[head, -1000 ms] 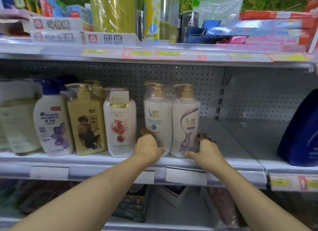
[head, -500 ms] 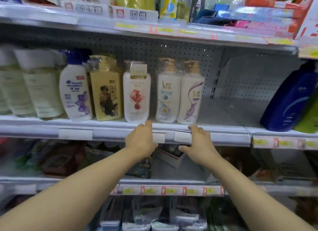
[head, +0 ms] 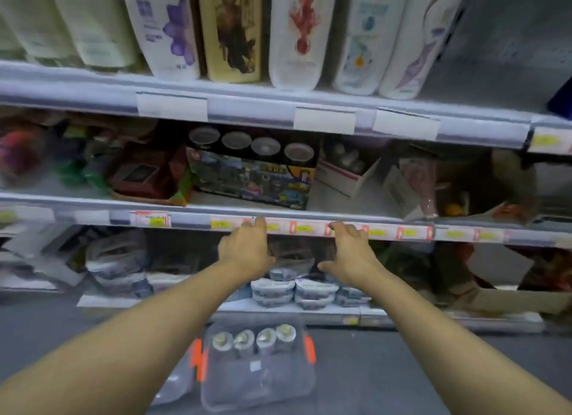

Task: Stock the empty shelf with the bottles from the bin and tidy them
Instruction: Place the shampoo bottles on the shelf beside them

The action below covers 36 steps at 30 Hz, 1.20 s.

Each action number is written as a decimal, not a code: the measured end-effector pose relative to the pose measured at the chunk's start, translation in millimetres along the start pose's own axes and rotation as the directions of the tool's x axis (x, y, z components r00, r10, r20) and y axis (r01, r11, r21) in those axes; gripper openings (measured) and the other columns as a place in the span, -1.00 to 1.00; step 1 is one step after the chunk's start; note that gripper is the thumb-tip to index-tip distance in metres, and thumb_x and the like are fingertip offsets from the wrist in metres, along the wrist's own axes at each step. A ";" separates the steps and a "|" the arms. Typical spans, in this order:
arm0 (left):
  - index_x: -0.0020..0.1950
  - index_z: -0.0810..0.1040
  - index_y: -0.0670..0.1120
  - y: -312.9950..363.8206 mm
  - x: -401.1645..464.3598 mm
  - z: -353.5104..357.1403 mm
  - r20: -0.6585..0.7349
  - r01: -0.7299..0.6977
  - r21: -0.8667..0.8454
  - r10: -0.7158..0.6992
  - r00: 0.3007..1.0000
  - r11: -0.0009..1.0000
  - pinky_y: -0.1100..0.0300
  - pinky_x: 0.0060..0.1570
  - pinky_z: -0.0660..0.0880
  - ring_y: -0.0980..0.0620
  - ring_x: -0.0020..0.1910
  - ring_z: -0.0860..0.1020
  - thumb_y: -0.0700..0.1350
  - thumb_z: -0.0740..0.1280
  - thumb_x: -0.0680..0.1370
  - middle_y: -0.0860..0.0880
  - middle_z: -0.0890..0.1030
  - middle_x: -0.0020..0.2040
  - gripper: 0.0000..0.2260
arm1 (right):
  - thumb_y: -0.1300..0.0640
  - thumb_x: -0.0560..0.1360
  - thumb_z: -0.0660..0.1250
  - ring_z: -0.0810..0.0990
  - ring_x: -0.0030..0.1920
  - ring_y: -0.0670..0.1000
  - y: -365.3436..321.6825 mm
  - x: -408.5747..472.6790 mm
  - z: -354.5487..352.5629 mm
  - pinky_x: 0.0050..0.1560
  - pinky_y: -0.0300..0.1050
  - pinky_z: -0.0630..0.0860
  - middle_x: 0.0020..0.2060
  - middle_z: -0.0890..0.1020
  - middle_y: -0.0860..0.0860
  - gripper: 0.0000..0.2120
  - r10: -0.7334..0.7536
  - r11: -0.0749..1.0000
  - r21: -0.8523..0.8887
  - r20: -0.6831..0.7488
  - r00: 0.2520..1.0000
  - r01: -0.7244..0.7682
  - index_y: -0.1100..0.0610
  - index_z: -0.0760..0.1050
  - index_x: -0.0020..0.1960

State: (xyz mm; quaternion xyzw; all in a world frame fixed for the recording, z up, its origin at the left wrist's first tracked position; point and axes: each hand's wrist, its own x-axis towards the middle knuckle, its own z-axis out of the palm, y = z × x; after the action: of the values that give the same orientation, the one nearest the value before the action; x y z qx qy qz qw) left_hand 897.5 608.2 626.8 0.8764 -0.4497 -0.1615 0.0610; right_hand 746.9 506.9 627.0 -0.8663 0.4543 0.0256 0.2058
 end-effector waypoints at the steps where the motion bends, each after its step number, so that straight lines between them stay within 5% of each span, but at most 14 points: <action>1: 0.41 0.21 -0.08 -9.8 -1.0 12.8 0.031 0.012 0.003 -0.012 0.999 1.000 0.00 0.05 0.44 -0.16 0.21 0.47 0.07 0.40 0.48 -0.13 0.45 0.25 -0.39 | 0.02 0.44 0.45 0.19 0.41 0.19 1.7 -0.2 14.7 0.36 0.01 0.25 0.41 0.27 0.12 -0.23 0.010 1.000 -0.006 0.020 1.000 -0.010 0.12 0.10 0.50; 11: 0.33 0.27 -0.08 -91.1 -9.4 152.2 0.308 0.156 0.003 -0.149 0.940 0.988 0.02 0.11 0.43 -0.15 0.23 0.46 0.02 0.39 0.48 -0.13 0.46 0.25 -0.49 | 0.07 0.45 0.45 0.19 0.40 0.20 31.8 3.3 151.8 0.32 0.01 0.29 0.40 0.27 0.13 -0.26 0.068 0.998 -0.020 0.286 0.956 -0.066 0.14 0.13 0.48; 18: 0.43 0.20 -0.04 -110.1 -0.1 266.5 0.402 0.247 -0.059 -0.203 0.893 0.967 0.04 0.15 0.42 -0.12 0.31 0.42 0.05 0.40 0.48 -0.11 0.42 0.33 -0.38 | 0.07 0.42 0.47 0.20 0.42 0.15 76.8 26.2 248.1 0.32 -0.10 0.25 0.41 0.28 0.10 -0.23 0.101 0.994 -0.016 0.407 0.908 -0.103 0.13 0.13 0.48; 36: 0.39 0.21 -0.08 -138.0 88.3 576.3 0.377 0.424 -0.333 -0.293 0.879 0.842 0.08 0.17 0.38 -0.12 0.30 0.42 -0.03 0.45 0.46 -0.12 0.40 0.35 -0.39 | 0.23 0.43 0.43 0.22 0.40 0.12 211.1 124.7 528.1 0.31 -0.12 0.26 0.39 0.25 0.12 -0.23 0.077 0.991 0.068 0.429 0.900 -0.117 0.15 0.07 0.49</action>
State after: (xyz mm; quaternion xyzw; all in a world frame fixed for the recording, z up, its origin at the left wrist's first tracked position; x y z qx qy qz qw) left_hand 856.8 640.2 29.9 0.8765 -0.2359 -0.3962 0.1382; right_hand 726.9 504.7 45.1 -0.8058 0.4417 0.2033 0.3381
